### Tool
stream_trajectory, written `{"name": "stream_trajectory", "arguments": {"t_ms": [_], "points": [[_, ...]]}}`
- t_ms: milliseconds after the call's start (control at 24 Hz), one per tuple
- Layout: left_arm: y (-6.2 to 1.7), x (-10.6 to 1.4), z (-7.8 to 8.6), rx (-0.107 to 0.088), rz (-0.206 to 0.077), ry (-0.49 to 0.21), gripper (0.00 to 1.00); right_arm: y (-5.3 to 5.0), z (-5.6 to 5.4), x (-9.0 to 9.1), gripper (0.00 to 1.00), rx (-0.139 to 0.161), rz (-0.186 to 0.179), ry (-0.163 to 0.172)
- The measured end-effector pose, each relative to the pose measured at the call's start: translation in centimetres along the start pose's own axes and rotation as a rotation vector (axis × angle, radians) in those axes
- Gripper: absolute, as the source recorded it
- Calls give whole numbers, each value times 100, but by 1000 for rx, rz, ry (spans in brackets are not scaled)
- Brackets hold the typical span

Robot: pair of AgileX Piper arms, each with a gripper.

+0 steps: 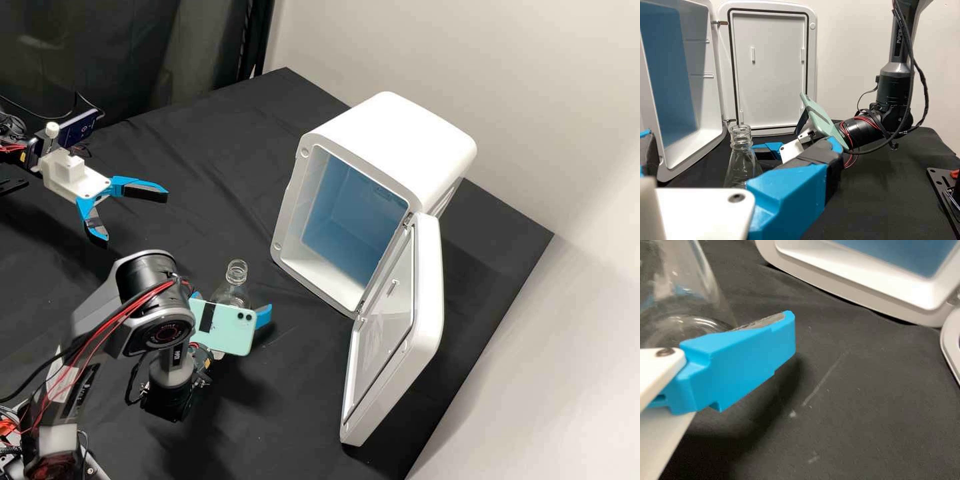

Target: Place the flask in the incubator

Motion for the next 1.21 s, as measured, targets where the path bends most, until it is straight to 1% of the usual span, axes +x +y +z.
{"name": "stream_trajectory", "arguments": {"t_ms": [83, 208, 333, 416, 499, 582, 666, 707, 749, 790, 915, 1040, 1206], "points": [[-1, 1, 4, 0, -1, -2, 100, 11, 25, -11, 100, 3, 7, -10], [6, -1, 17, 1, 2, -7, 100, 32, 41, -5, 100, 1, 14, -12], [3, 0, 23, 1, 1, -10, 100, 56, 26, -10, 100, 22, 20, -10], [3, 0, 23, 1, 1, -10, 100, 84, -18, 3, 100, 47, 27, -4], [0, 1, 33, 1, 0, -14, 100, 92, -65, 28, 100, 56, 29, 6], [-1, 1, 37, 1, 0, -16, 100, 80, -117, 69, 100, 57, 26, 14], [-3, 2, 43, 1, -1, -18, 100, 68, -173, 114, 100, 71, 25, 19], [-4, 3, 46, 1, -2, -20, 100, 73, -210, 141, 100, 82, 30, 21], [-4, 3, 46, 1, -2, -20, 100, 80, -259, 176, 100, 82, 33, 33], [-4, 3, 46, 1, -2, -20, 100, 92, -278, 200, 100, 85, 39, 37], [-4, 3, 46, 1, -2, -20, 100, 118, -371, 295, 100, 101, 50, 63], [-4, 3, 46, 1, -2, -20, 100, 123, -396, 357, 100, 108, 56, 65], [-4, 3, 46, 1, -2, -20, 100, 109, -364, 382, 100, 116, 53, 57]]}}
